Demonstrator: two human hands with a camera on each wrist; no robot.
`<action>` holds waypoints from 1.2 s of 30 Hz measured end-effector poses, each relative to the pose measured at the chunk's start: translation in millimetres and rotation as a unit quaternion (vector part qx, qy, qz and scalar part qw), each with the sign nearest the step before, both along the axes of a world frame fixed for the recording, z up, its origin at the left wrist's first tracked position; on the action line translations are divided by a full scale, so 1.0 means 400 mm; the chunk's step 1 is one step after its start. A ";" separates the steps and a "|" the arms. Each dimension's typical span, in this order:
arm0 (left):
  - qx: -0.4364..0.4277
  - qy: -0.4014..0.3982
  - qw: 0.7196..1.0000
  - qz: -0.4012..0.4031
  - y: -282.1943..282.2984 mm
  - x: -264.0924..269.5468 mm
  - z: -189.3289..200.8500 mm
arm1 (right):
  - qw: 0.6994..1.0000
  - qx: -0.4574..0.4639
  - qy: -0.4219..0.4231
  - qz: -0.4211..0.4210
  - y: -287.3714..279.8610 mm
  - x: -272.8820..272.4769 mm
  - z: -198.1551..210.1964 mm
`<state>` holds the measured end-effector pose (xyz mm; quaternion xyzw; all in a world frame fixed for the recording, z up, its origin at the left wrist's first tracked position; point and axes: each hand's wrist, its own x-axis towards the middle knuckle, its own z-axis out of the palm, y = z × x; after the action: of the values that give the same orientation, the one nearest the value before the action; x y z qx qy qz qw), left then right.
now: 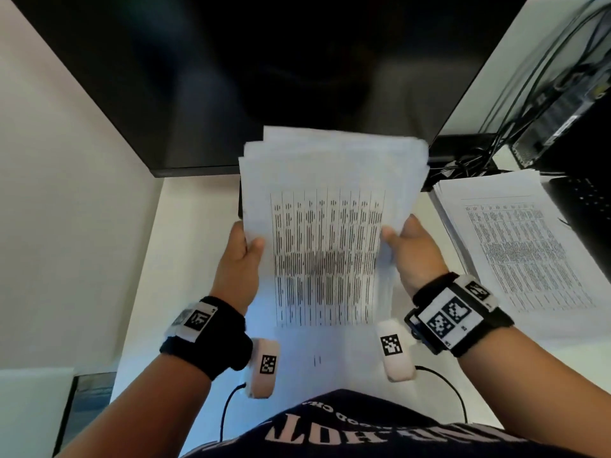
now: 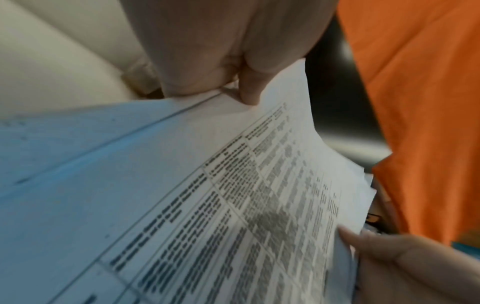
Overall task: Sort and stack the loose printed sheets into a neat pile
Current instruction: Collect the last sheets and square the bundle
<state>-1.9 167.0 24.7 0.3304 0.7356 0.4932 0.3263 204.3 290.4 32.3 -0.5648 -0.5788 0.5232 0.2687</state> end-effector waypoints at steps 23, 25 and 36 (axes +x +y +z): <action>0.302 0.124 0.945 0.032 0.063 0.108 0.192 | 0.945 0.275 0.163 -0.071 -0.084 -0.048 0.207; 0.301 0.118 0.945 0.036 0.059 0.112 0.178 | 0.944 0.278 0.162 -0.064 -0.093 -0.040 0.200; 0.185 0.045 0.980 0.057 0.078 0.054 0.118 | 0.981 0.158 0.110 -0.016 -0.063 -0.039 0.071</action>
<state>19.6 198.1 71.8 0.3645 0.6630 0.6234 0.1974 188.8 265.2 60.6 -0.4634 -0.6124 0.4796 0.4245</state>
